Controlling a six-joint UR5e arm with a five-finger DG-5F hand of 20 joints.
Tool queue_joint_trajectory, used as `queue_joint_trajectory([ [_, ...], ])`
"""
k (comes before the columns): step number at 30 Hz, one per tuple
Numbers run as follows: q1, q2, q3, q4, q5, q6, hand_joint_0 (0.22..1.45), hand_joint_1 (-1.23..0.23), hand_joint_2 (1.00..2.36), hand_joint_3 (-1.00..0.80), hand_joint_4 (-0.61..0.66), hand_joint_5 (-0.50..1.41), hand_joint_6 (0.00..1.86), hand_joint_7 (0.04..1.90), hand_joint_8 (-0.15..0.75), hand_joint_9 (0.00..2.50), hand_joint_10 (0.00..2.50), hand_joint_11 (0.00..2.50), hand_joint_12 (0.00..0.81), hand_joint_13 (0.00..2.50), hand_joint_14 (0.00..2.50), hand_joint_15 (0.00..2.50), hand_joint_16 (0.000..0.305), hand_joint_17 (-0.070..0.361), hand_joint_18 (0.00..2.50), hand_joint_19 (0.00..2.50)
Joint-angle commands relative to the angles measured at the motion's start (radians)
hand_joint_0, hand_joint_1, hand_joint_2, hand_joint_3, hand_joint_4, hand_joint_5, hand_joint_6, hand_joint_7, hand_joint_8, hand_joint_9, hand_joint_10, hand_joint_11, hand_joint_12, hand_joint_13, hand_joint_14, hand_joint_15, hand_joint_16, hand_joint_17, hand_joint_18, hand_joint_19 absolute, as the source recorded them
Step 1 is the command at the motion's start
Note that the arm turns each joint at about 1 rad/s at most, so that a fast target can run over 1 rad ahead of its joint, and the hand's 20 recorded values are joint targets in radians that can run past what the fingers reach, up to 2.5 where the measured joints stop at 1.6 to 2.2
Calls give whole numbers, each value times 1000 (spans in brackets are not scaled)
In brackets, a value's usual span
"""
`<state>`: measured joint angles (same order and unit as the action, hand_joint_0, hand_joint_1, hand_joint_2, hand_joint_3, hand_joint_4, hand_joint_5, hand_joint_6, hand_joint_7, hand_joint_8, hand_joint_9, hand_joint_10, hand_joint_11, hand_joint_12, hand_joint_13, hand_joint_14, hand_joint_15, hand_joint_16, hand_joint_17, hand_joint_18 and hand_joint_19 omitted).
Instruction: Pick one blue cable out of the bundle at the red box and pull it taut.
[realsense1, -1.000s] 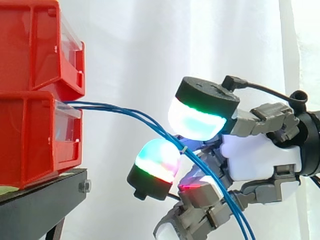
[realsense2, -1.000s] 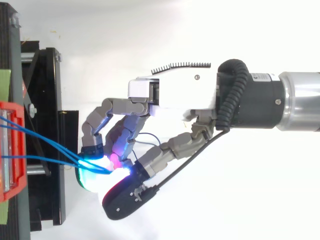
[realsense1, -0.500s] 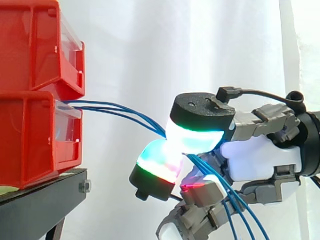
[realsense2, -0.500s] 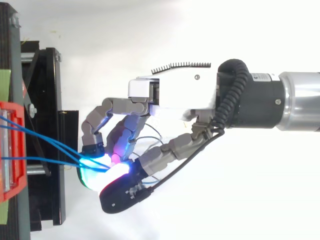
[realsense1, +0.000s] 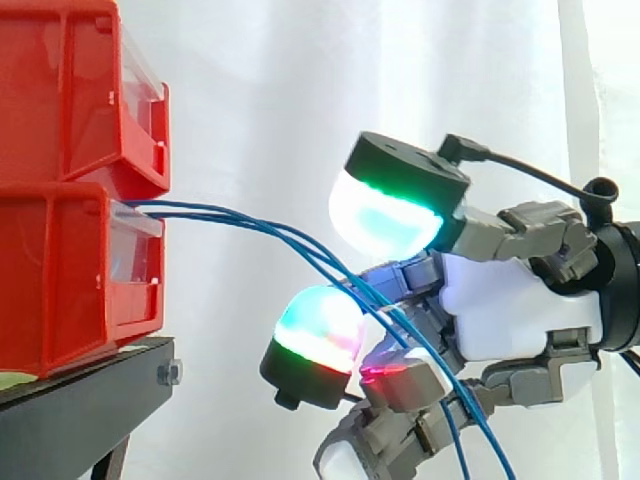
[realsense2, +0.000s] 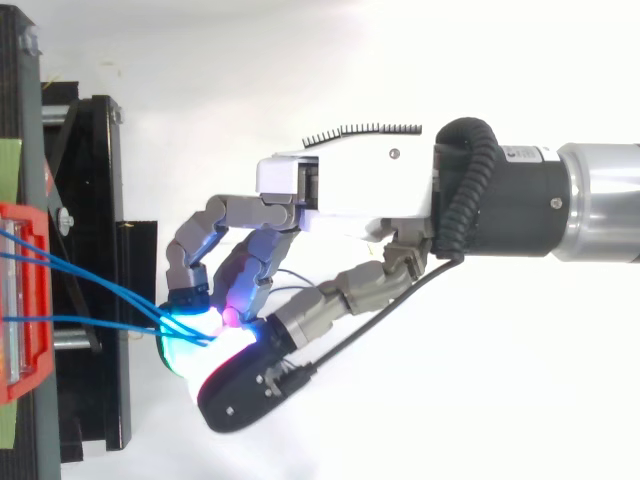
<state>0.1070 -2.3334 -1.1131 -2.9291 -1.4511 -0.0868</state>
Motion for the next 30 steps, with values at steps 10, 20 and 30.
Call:
queue_joint_trajectory([
  [10,-1,0,-1,1,0,15,575,-706,1012,-242,156,-147,877,883,448,1135,5,1050,436,796,10,379,64,145,589,306],
  [20,-3,0,-1,-2,0,15,629,-852,1016,-165,158,-149,892,915,448,1126,6,1090,415,797,11,372,60,135,606,265],
  [30,-1,-1,-1,-4,0,15,755,-930,1009,-383,56,-157,882,1050,431,1108,8,1110,400,785,11,342,58,130,613,186],
])
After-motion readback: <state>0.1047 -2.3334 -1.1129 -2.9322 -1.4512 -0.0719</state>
